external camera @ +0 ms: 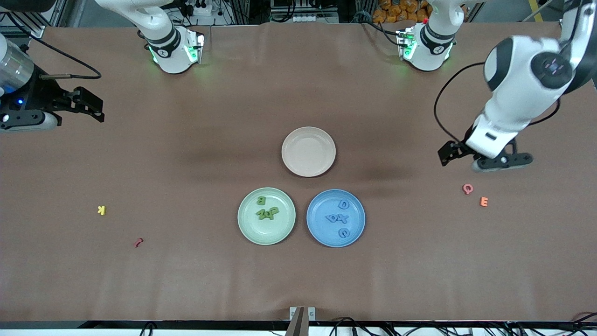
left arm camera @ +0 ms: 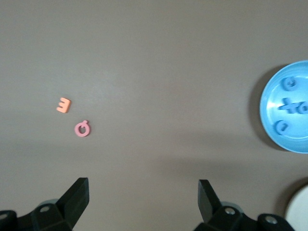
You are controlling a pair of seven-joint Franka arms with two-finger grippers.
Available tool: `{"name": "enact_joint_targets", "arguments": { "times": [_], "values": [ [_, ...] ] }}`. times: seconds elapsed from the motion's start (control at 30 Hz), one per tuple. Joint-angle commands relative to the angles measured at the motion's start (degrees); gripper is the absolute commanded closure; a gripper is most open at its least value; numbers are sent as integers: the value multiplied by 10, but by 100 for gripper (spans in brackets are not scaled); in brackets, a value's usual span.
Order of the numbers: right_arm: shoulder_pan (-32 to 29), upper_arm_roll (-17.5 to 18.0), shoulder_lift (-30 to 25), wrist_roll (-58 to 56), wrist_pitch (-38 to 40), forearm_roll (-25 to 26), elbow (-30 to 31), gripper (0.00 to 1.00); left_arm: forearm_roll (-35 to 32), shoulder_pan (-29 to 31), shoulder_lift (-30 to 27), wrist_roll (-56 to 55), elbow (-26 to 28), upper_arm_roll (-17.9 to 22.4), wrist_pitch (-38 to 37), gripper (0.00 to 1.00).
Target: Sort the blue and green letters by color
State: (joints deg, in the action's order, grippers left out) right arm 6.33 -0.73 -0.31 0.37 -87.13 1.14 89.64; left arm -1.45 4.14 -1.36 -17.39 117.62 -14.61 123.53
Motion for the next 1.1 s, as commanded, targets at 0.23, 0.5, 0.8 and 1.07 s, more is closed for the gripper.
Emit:
{"name": "enact_joint_targets", "arguments": {
  "times": [0.23, 0.5, 0.8, 1.07],
  "values": [
    [1, -4, 15, -11, 5, 3, -19, 0, 11, -48, -11, 68, -142, 41, -195, 0],
    [4, -5, 15, -14, -6, 3, -14, 0, 19, -58, -38, 123, -165, 52, -221, 0],
    [5, -4, 15, -14, -2, 3, -14, 0, 47, -70, -46, 122, -189, 68, -221, 0],
    [4, -4, 14, -14, 2, 3, -16, 0, 46, -70, -43, 125, -197, 74, -221, 0]
  ]
}}
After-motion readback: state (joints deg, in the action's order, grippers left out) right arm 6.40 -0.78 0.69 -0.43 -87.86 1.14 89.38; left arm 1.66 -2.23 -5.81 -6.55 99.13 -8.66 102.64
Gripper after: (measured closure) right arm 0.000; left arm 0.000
